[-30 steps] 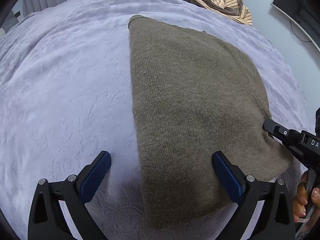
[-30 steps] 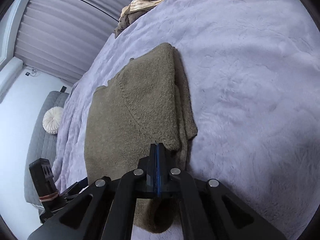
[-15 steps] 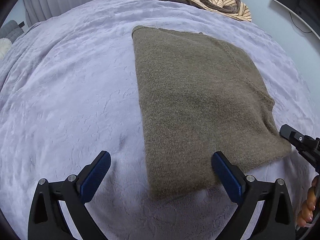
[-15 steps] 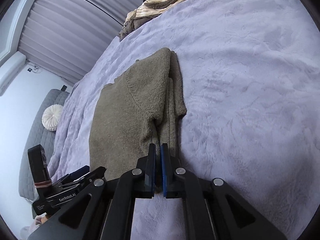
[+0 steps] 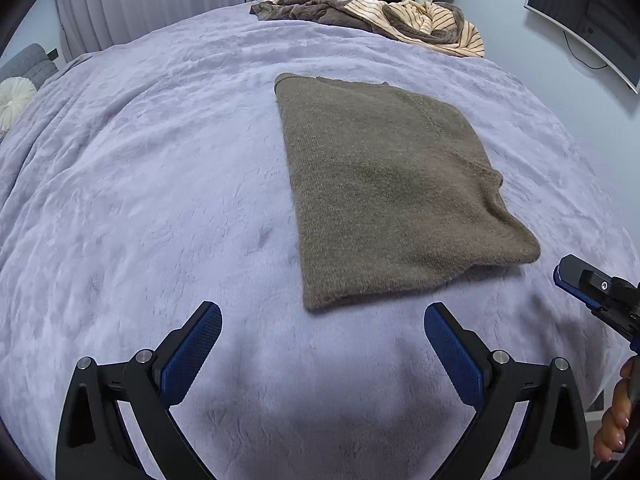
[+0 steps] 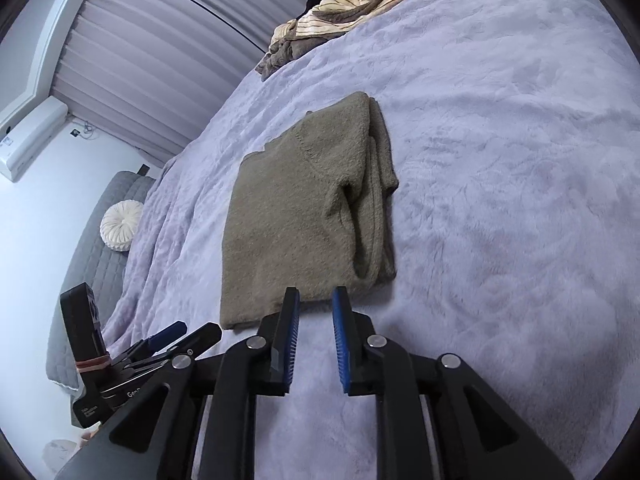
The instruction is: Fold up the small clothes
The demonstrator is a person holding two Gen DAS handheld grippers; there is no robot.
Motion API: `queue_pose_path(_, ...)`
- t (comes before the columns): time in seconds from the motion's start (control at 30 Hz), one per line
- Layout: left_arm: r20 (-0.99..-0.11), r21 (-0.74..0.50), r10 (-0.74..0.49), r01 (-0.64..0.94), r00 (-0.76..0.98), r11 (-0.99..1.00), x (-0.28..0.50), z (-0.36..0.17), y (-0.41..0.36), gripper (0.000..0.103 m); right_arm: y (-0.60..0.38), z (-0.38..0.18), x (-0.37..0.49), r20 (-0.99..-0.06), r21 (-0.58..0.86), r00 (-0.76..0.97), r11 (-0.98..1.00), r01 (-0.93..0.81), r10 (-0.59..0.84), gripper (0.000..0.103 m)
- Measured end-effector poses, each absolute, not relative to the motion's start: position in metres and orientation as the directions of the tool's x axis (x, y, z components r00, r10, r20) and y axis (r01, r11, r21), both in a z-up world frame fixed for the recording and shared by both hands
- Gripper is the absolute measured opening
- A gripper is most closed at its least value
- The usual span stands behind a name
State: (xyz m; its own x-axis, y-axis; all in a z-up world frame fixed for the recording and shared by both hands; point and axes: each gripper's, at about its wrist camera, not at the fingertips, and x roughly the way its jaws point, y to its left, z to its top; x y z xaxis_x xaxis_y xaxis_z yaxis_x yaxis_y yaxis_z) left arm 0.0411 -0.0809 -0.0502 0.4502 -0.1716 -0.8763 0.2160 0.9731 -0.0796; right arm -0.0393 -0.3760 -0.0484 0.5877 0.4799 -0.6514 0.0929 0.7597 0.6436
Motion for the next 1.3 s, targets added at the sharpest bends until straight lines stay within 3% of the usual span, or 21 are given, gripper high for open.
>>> queue_pose_path(0.03,-0.875,-0.084,-0.177,0.218,0.451,0.972,0.037,-0.050,-0.080,0.101,-0.373,-0.046,-0.044,-0.650,0.641,0.588,0.763,0.084,0.481,0.042)
queue_pose_path(0.07,-0.874,-0.089,-0.182,0.221,0.450,0.971,0.032,-0.050,-0.078,0.101,-0.370,-0.045,-0.049,-0.648,0.640,0.589,0.765,0.077,0.483,0.044)
queue_pose_path(0.4,-0.870,-0.155,-0.238,0.218,0.432,0.964,0.007,-0.068,-0.069,0.102,-0.366,-0.053,-0.064,-0.686,0.624,0.533,0.777,0.080,0.496,0.046)
queue_pose_path(0.5,-0.879,-0.153,-0.228,0.207,0.419,0.966,0.015,-0.070,-0.068,0.102,-0.374,-0.055,-0.060,-0.697,0.616,0.529,0.782,0.098,0.483,0.065)
queue_pose_path(0.9,-0.902,-0.212,-0.270,0.199,0.338,0.957,0.107,-0.062,-0.068,0.102,-0.431,-0.039,-0.010,-0.699,0.601,0.566,0.787,0.134,0.437,0.066)
queue_pose_path(1.3,-0.902,-0.175,-0.236,0.194,0.361,0.965,0.185,-0.066,-0.079,0.102,-0.441,-0.061,0.083,-0.723,0.608,0.508,0.780,0.146,0.468,0.066)
